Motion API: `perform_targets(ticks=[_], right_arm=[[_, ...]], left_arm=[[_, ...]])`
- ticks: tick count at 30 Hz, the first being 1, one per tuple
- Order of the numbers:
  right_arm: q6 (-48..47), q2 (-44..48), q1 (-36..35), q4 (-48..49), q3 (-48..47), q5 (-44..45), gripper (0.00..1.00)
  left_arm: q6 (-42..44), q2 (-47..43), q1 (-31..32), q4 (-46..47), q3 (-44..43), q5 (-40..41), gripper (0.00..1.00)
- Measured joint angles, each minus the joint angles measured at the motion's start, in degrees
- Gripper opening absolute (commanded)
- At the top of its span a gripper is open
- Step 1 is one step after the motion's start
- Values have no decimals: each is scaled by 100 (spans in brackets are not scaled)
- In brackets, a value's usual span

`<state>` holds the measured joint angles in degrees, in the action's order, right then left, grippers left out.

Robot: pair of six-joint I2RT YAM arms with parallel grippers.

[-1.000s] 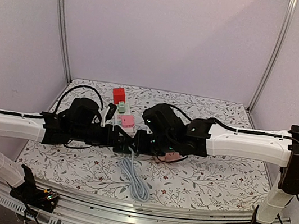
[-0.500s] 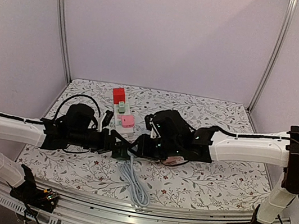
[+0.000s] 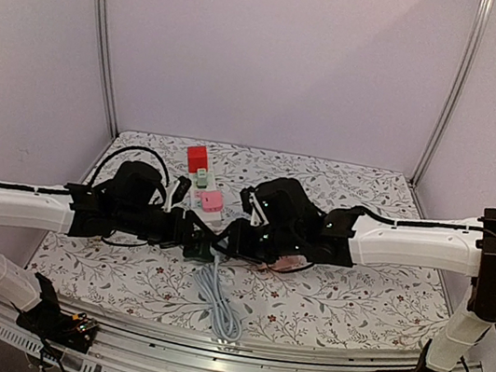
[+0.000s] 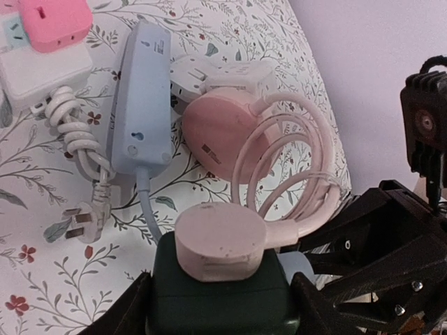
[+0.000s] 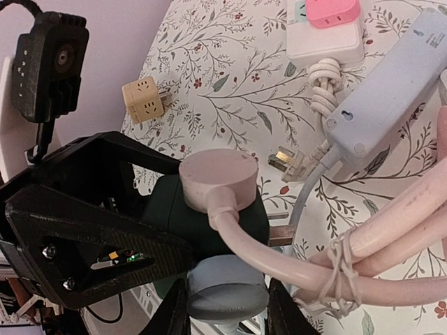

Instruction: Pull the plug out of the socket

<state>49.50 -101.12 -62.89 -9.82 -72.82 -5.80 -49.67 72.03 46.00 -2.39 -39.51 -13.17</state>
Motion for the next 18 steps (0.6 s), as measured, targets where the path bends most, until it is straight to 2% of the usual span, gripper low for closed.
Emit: perform_targets(ticks=[6,9,11,18], right_arm=[[37,2,0,-20,0,-72,37],[63,2,2,-13,2,-122,38],[76,2,2,4,2,-188,43],[92,2,0,48,4,-400,44]], left_arm=[[-20,-2,0,-11,0,-61,16],[-68,-11,0,2,0,-103,16],[-105,-44,0,4,2,-118,16],[-197,-173,-11,116,15,-140,16]])
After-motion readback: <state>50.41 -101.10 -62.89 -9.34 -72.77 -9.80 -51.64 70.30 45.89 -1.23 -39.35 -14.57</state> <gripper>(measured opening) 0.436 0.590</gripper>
